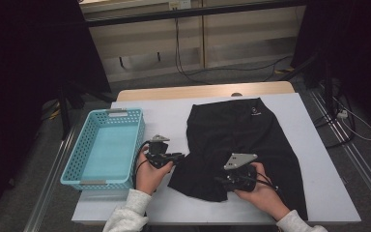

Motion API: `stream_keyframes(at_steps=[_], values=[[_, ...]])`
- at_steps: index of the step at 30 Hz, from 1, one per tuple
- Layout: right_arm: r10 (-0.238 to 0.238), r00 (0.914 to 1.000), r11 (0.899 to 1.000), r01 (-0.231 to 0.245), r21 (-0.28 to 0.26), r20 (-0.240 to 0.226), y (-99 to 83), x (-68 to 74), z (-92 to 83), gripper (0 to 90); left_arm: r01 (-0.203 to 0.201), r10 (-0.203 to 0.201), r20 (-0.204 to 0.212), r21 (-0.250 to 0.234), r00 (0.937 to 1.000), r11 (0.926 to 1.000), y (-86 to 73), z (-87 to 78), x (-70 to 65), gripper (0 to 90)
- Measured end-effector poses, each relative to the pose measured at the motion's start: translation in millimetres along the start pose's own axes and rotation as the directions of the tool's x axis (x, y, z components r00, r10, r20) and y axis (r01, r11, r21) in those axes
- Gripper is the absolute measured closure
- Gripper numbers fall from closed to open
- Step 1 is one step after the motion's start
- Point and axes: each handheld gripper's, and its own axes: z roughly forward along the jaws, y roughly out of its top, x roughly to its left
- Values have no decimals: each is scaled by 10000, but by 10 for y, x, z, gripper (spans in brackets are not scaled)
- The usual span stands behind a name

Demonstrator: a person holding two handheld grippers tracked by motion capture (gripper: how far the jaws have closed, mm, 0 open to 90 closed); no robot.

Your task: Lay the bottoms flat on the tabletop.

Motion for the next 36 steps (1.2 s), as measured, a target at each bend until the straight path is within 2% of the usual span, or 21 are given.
stream_keyframes(at_steps=[1,3,5,7,8,10,11,13,14,17,20,22,26,27,28,30,31,36], values=[[9,10000,10000,-9,5,0,-2,1,-2,561,-184,184,39,-50,9998,9998,22,33,-32,697],[-54,10000,10000,54,15,49,-3,3,-7,610,-296,296,198,-23,9994,9996,37,94,-66,643],[-78,9999,10000,77,38,75,-3,7,-15,681,-530,526,302,125,9982,9985,30,167,-102,625],[-63,10000,10000,63,26,15,-4,4,-14,770,-553,545,327,221,9980,9982,27,225,-116,612],[-64,10000,10000,64,48,-2,-4,5,-13,818,-548,537,345,339,9980,9979,30,234,-120,647],[-16,10000,10000,16,30,-34,-5,11,-5,855,-582,561,463,446,9973,9973,35,270,-145,666],[35,10000,10000,-35,38,-2,-4,14,-4,874,-616,587,446,654,9973,9960,36,287,-164,708],[83,10000,10000,-83,46,-29,1,12,1,892,-643,614,386,789,9974,9948,28,342,-187,737],[125,9999,9999,-124,48,-92,1,4,2,895,-653,619,391,910,9973,9937,24,359,-191,782],[237,9996,9997,-237,20,-131,-3,-5,0,900,-499,460,418,964,9981,9941,25,390,-188,860],[187,9998,9998,-186,61,-60,2,7,-2,900,-381,336,456,1024,9984,9940,47,392,-185,889],[257,9996,9996,-256,74,-99,5,1,-7,900,-297,259,481,792,9985,9964,73,351,-166,894],[311,9993,9994,-308,179,-194,-7,-22,-41,900,400,-407,344,209,9986,9990,129,167,-14,894],[322,9993,9993,-317,213,-215,-13,-31,-56,900,400,-407,344,209,9986,9990,129,167,-14,894],[329,9992,9992,-324,231,-225,-19,-42,-72,900,597,-599,234,105,9979,9982,133,105,67,893],[371,9991,9989,-364,282,-218,-31,-58,-92,900,871,-871,32,29,9962,9962,121,73,140,893],[397,9989,9987,-389,330,-244,-38,-64,-100,900,980,-980,75,87,9952,9952,114,75,169,892],[282,9989,9984,-264,494,-365,-37,-60,-146,900,1138,-1139,-156,-34,9934,9935,158,58,195,870]])
